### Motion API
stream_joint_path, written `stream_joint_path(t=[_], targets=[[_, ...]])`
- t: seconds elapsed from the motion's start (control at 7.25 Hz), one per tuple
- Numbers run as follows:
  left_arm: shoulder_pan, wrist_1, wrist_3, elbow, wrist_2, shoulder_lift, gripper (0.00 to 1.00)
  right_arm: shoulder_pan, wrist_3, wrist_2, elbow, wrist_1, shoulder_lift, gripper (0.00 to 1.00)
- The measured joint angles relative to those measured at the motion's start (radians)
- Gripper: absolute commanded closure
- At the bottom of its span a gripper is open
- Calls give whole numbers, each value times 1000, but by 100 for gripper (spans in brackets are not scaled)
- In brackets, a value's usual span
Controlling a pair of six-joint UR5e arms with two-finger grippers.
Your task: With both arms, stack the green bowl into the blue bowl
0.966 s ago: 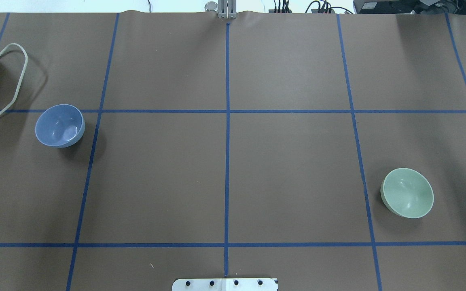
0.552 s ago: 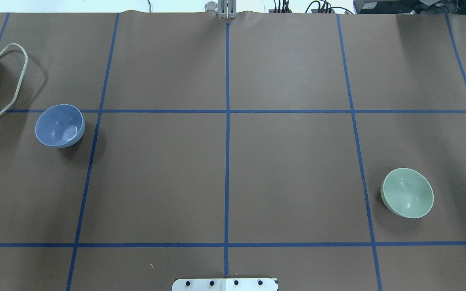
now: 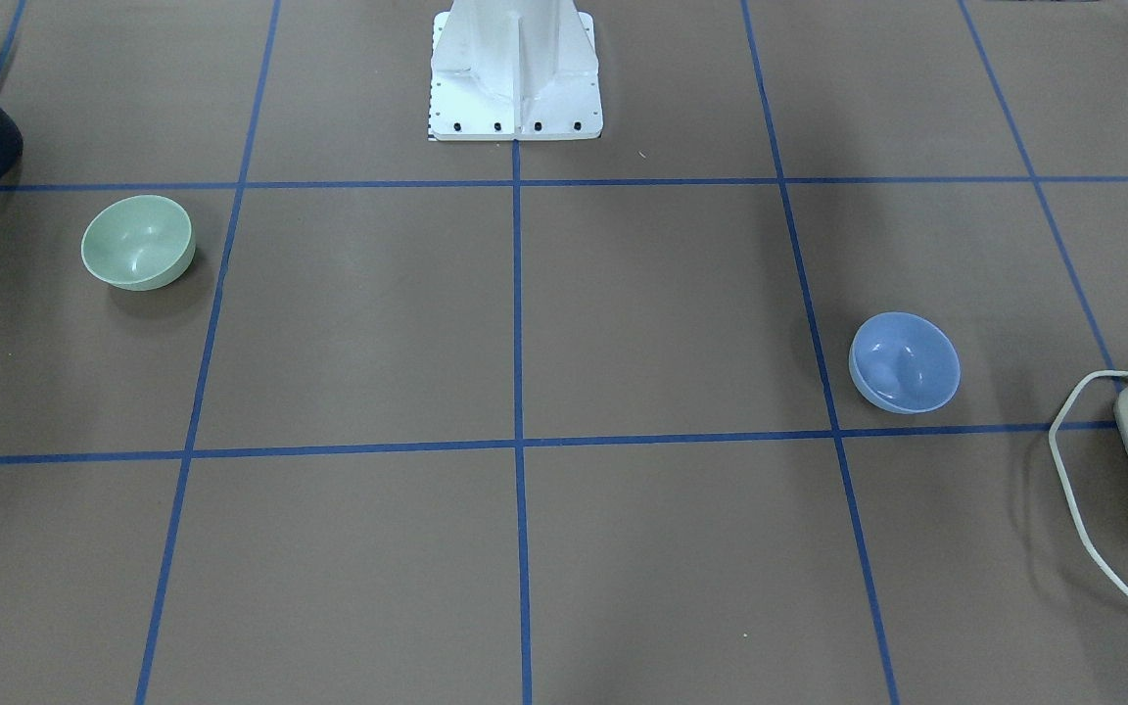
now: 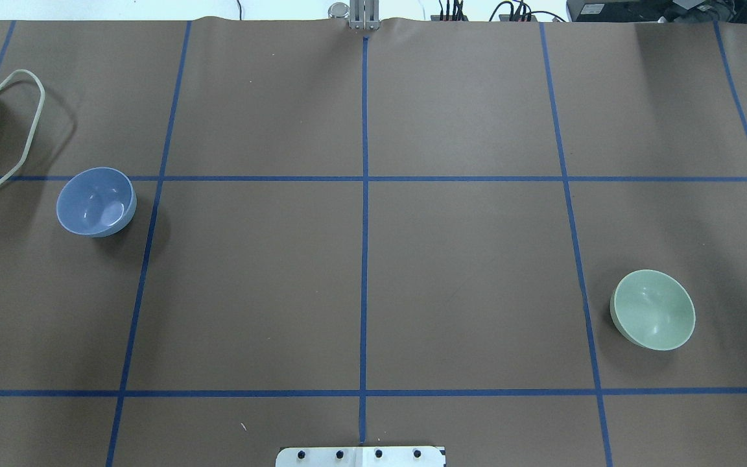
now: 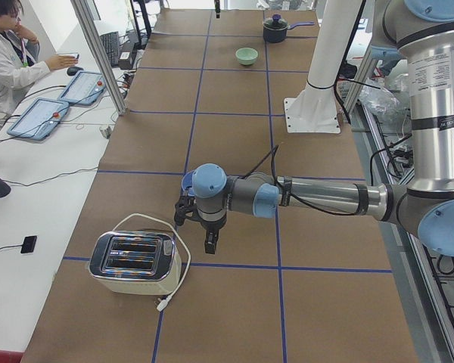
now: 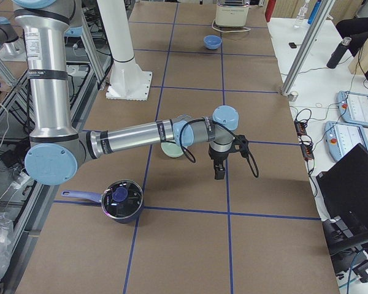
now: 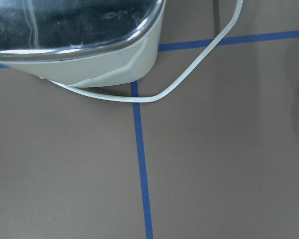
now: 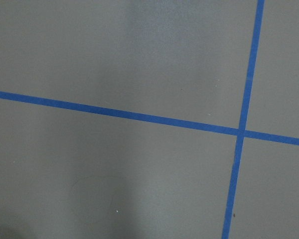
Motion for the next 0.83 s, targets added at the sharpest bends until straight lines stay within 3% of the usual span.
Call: stream_joint_path(t=[0.28, 0.83], targets=[[10, -37, -55, -4, -2, -34, 0, -19, 33, 91, 22, 0, 6, 0], [143, -152, -307, -34, -1, -58, 0, -100, 52, 118, 137, 25, 6, 0]])
